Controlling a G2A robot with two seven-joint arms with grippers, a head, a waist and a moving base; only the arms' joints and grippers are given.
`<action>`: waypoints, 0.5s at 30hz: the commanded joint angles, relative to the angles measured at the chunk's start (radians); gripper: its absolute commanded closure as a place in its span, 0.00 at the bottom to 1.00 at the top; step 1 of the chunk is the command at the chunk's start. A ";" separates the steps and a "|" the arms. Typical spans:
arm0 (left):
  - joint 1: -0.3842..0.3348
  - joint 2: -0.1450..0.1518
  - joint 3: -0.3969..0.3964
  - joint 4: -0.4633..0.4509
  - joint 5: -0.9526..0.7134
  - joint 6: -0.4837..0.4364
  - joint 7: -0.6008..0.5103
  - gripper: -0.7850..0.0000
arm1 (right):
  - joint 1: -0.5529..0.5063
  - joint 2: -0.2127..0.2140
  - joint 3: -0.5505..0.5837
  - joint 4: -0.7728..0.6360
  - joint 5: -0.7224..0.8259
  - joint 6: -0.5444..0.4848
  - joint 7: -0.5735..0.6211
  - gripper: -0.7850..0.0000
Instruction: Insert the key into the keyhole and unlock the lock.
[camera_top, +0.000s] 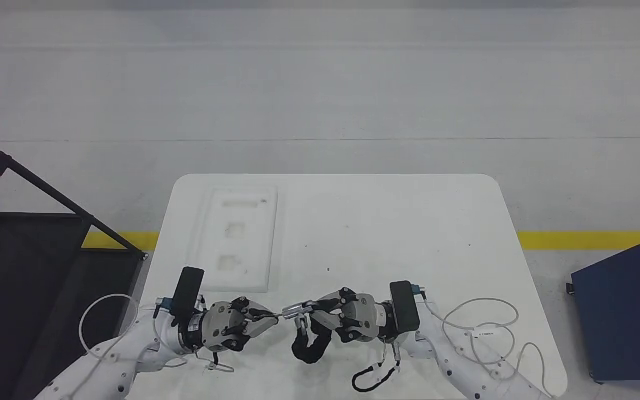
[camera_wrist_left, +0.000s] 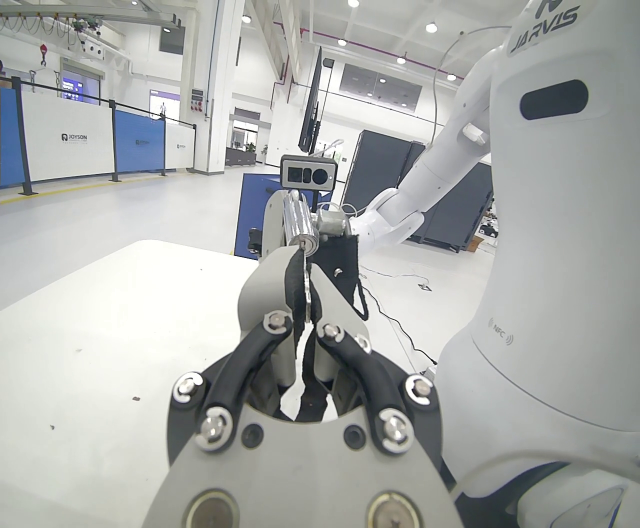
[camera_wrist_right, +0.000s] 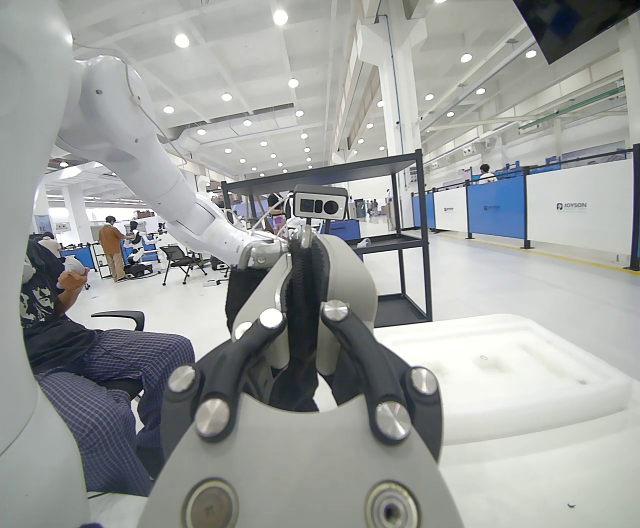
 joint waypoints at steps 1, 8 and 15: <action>0.000 -0.001 -0.004 -0.002 -0.001 0.000 -0.013 1.00 | 0.000 0.000 0.000 0.000 0.000 0.000 0.000 1.00; 0.015 -0.011 -0.024 -0.027 0.012 0.055 -0.082 1.00 | 0.000 0.000 0.000 0.000 0.000 0.000 0.000 1.00; 0.048 -0.014 -0.060 -0.068 0.018 0.085 -0.107 1.00 | 0.000 0.000 0.000 0.000 0.000 0.000 0.000 1.00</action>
